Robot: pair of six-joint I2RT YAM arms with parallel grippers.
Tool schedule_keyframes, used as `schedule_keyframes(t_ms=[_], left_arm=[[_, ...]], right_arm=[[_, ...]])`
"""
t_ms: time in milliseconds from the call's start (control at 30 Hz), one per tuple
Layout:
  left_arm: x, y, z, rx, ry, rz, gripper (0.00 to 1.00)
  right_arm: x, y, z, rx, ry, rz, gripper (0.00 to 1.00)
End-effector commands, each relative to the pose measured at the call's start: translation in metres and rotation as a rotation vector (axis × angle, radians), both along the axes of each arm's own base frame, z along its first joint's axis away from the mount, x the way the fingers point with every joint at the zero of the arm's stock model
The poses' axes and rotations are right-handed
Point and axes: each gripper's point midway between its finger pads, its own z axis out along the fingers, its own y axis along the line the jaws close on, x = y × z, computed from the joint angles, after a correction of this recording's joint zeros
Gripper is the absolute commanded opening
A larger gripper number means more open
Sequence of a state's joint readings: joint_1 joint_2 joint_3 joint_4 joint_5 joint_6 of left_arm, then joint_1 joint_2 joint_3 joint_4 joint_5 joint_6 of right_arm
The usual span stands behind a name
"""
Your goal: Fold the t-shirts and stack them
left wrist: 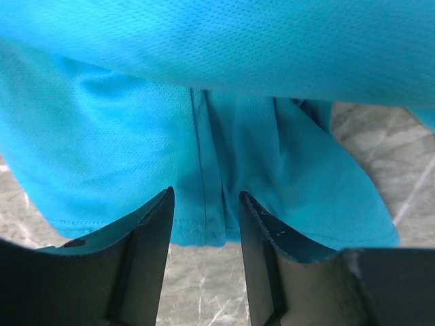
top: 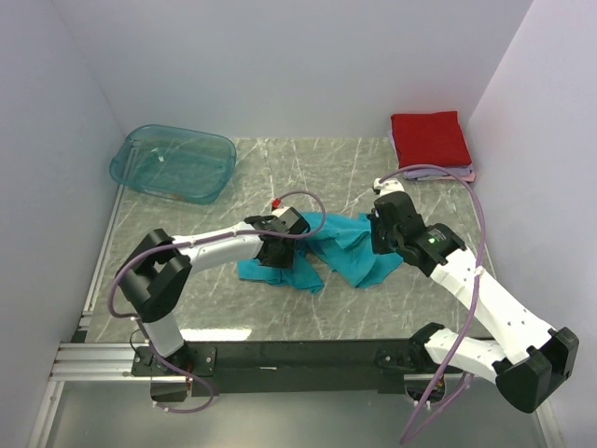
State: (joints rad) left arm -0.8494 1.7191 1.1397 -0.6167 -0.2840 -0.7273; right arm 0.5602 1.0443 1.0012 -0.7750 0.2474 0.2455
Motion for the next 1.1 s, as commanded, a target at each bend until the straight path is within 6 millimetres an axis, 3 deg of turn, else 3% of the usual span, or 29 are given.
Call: schedule_keyframes(t_ms=[0, 167, 433, 533, 667, 800, 900, 1067], left_arm=[[0.001, -0.008, 0.0, 0.001, 0.023, -0.005, 0.48], [0.001, -0.003, -0.004, 0.039, 0.037, 0.013, 0.41], [-0.004, 0.0, -0.009, 0.056, 0.057, 0.005, 0.12], [-0.002, 0.004, 0.0, 0.057, 0.031, 0.017, 0.01], [0.002, 0.019, 0.023, 0.084, -0.02, 0.016, 0.02], [0.004, 0.021, 0.041, 0.041, -0.056, -0.008, 0.11], [-0.005, 0.013, 0.028, -0.015, -0.013, -0.035, 0.22], [-0.016, 0.014, -0.001, -0.013, 0.051, -0.029, 0.24]], right_arm=[[0.004, -0.006, 0.007, 0.0, -0.036, -0.031, 0.0], [0.003, -0.006, 0.007, 0.007, -0.041, -0.03, 0.0], [0.004, -0.008, 0.007, 0.004, -0.044, -0.048, 0.0], [0.005, -0.011, 0.01, -0.001, -0.05, -0.06, 0.0], [0.007, -0.019, 0.016, -0.026, -0.064, -0.091, 0.0], [0.009, -0.021, 0.02, -0.029, -0.073, -0.104, 0.0], [0.009, -0.018, 0.018, -0.013, -0.067, -0.098, 0.0], [0.006, -0.017, 0.015, -0.006, -0.058, -0.092, 0.0]])
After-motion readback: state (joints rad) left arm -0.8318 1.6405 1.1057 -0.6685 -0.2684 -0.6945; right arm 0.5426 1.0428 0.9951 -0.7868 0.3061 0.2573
